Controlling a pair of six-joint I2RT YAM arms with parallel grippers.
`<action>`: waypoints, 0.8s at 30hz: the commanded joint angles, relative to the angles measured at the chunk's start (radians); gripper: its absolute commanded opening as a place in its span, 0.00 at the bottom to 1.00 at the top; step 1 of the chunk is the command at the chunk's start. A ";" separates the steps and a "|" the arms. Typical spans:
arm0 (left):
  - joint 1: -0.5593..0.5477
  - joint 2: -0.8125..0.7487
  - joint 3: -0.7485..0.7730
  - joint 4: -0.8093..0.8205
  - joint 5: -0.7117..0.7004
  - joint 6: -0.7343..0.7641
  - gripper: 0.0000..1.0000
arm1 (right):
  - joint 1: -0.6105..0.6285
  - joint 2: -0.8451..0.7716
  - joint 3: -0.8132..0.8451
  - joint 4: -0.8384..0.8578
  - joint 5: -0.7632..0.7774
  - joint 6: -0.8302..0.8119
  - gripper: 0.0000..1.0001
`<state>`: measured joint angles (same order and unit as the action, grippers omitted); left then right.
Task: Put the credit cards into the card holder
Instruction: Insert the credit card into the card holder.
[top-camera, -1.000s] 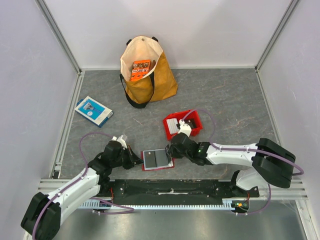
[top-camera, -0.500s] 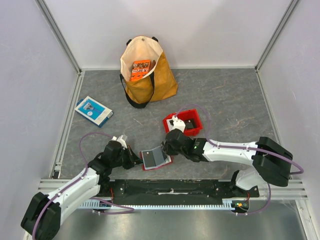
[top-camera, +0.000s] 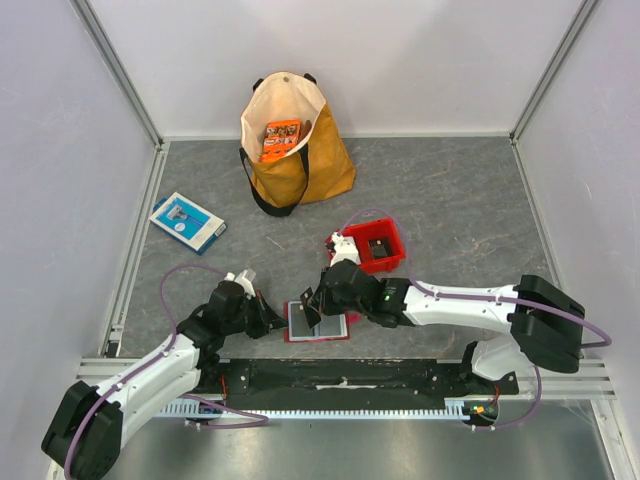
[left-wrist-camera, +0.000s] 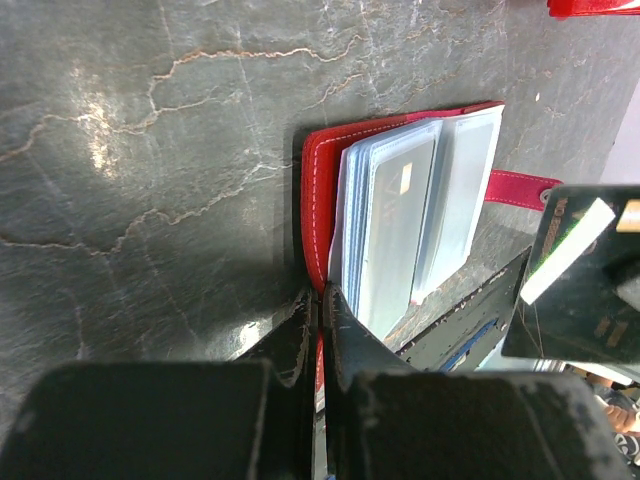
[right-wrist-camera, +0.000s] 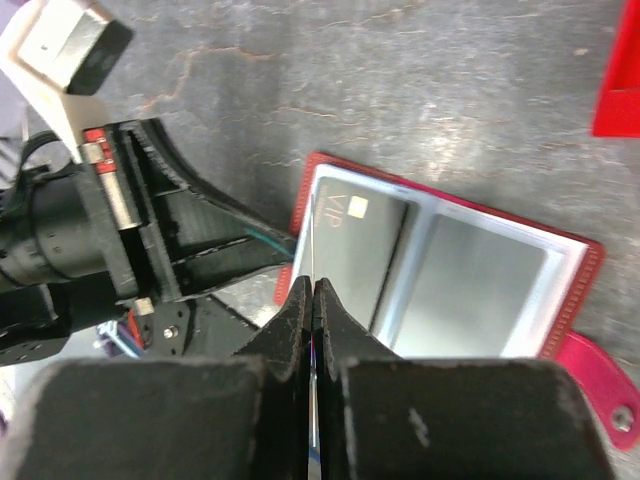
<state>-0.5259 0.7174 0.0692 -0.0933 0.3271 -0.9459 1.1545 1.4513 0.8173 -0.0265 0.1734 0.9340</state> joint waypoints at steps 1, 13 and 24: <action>-0.002 -0.007 0.023 0.001 0.004 0.007 0.02 | -0.003 -0.064 0.034 -0.125 0.148 0.003 0.00; -0.002 -0.013 0.023 -0.005 0.007 0.009 0.02 | -0.019 -0.178 -0.153 -0.179 0.204 0.114 0.00; -0.002 -0.027 0.023 -0.011 0.006 0.009 0.02 | -0.035 -0.149 -0.167 -0.190 0.206 0.112 0.00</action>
<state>-0.5259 0.7013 0.0700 -0.1020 0.3260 -0.9459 1.1271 1.3006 0.6476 -0.2123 0.3412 1.0294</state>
